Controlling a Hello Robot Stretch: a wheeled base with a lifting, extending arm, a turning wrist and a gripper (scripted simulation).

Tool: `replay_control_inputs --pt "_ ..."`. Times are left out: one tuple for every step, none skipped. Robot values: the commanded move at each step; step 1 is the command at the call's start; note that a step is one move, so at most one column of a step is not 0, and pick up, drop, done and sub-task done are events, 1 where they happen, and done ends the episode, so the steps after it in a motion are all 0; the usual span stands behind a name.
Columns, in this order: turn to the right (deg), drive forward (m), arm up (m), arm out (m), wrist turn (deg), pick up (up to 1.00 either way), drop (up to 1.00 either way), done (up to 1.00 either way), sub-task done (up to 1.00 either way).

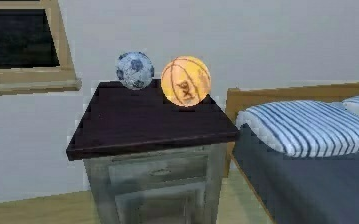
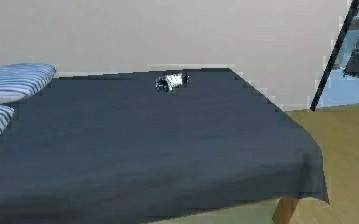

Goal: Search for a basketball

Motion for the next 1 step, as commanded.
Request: replay_control_inputs --pt "0.0 0.00 0.00 0.00 0.0 0.00 0.00 1.00 0.00"
